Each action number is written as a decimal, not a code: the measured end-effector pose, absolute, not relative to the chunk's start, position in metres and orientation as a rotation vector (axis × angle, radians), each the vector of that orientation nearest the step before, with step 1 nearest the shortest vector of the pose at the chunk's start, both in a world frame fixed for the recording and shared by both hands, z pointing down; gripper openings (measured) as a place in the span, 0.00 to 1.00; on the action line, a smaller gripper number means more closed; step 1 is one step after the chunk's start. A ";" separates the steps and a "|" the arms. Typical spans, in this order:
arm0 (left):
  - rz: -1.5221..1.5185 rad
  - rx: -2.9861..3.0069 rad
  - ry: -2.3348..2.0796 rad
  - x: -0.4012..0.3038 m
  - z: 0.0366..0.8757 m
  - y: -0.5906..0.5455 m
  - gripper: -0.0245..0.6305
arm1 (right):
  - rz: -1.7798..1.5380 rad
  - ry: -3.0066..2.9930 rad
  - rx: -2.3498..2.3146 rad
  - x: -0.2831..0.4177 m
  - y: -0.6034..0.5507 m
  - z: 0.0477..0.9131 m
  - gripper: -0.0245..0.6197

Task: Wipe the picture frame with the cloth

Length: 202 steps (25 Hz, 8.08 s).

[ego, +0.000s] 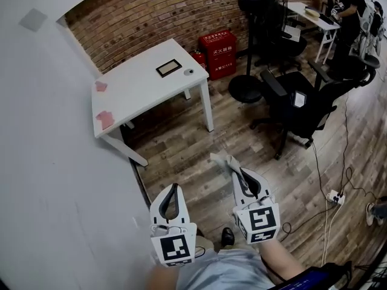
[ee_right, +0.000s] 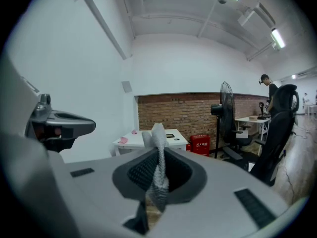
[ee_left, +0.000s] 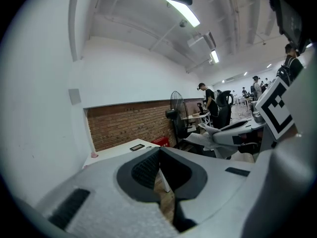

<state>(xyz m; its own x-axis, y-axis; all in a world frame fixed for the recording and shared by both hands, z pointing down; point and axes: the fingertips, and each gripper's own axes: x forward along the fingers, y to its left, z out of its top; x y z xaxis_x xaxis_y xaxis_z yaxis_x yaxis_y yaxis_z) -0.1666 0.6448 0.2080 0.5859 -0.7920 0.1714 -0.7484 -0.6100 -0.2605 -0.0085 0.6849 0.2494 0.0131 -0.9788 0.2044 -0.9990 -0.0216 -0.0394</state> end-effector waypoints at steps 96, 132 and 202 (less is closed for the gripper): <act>-0.557 -2.497 1.923 -0.076 0.254 -0.066 0.05 | 0.312 -2.500 1.454 0.041 -0.089 0.282 0.09; -0.842 -2.739 1.875 -0.102 0.398 -0.112 0.05 | 0.609 -2.270 1.260 -0.011 -0.094 0.450 0.09; -0.727 -2.627 1.965 -0.116 0.343 -0.101 0.05 | 0.481 -2.325 1.472 0.019 -0.143 0.372 0.09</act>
<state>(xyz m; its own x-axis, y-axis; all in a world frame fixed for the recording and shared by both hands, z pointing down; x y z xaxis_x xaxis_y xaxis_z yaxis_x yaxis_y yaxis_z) -0.1158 -0.1008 0.3426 0.2315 -0.8568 0.4608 -0.9504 -0.3002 -0.0807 0.0190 -0.1428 0.3720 -0.4014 -0.7924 0.4593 -0.9096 0.4037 -0.0983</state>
